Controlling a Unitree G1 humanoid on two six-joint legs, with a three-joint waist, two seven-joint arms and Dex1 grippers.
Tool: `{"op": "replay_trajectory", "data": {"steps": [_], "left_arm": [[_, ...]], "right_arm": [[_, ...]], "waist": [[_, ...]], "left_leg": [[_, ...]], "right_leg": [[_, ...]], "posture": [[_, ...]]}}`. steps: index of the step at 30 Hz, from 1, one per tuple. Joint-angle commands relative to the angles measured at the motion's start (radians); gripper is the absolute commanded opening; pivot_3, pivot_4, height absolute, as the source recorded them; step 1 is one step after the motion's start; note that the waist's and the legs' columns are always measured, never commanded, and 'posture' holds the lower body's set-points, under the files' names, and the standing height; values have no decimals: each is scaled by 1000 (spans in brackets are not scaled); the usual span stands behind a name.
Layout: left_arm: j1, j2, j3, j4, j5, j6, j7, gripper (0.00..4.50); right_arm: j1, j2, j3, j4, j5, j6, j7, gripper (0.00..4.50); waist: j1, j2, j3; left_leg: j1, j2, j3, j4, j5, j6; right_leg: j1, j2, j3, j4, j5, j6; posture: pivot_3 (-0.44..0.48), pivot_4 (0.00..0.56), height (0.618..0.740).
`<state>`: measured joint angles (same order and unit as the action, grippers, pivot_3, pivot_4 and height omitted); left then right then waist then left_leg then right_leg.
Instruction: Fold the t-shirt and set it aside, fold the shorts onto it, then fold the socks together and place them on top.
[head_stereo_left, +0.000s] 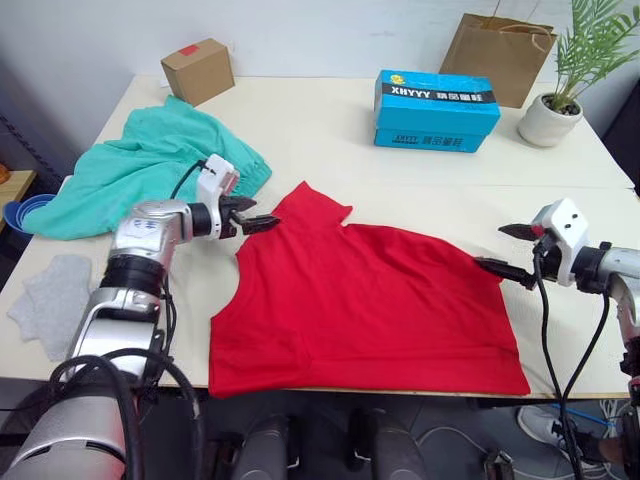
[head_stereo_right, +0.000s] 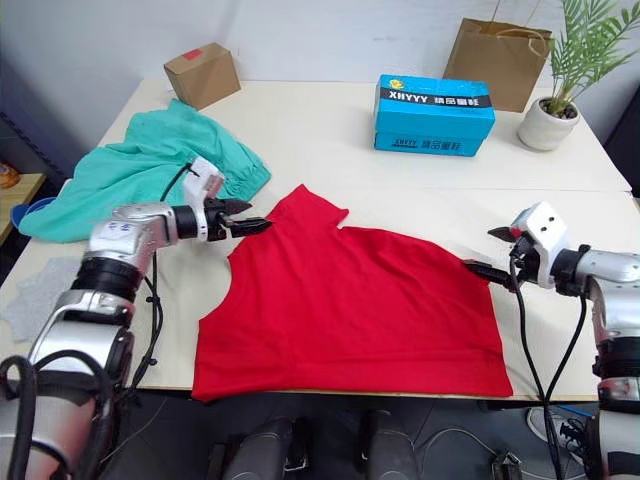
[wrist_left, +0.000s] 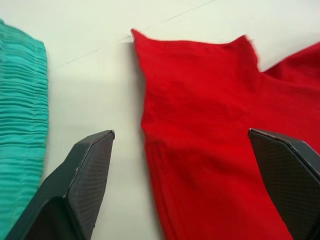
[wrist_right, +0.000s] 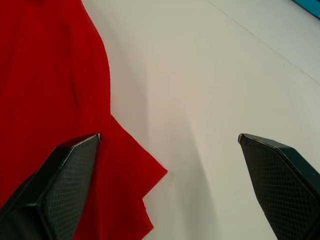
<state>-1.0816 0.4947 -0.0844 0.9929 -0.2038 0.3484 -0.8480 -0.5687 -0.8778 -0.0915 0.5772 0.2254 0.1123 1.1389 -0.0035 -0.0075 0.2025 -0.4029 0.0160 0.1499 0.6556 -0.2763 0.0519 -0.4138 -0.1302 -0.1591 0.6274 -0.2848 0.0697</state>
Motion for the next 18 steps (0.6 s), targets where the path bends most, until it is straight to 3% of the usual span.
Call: {"op": "replay_trajectory", "data": {"steps": [1, 7, 17, 18], "left_arm": [[-73, -19, 32, 126, 43, -80, 42, 4484], [-130, -78, 52, 250, 92, -127, 65, 4484], [-152, -147, 109, 313, 132, -176, 116, 4484], [-153, -150, 116, 317, 133, -177, 121, 4095]], "right_arm": [[-29, 1, -8, 26, 0, -10, 20, 4500], [-29, 2, -13, 16, 26, 44, 65, 4500], [13, -33, -31, -23, 38, 103, 105, 4500], [15, -32, -28, -22, 36, 102, 104, 4500]], "waist": [[0, -1, 1], [-1, -1, 1], [1, -1, 1], [1, -1, 1]], "left_leg": [[0, 0, 0, 1, 0, 0], [-1, 0, -1, 6, -1, 1], [-2, 0, -2, 7, -1, 2], [-2, 0, -2, 7, -1, 2]], "right_leg": [[0, 0, 0, 0, 0, 0], [0, -2, 0, 0, 1, 1], [0, -3, 0, 0, 1, 1], [0, -3, 0, 0, 1, 1]], "posture": [[0, 150, 740], [0, 150, 740], [0, 150, 740], [0, 150, 740]]}}
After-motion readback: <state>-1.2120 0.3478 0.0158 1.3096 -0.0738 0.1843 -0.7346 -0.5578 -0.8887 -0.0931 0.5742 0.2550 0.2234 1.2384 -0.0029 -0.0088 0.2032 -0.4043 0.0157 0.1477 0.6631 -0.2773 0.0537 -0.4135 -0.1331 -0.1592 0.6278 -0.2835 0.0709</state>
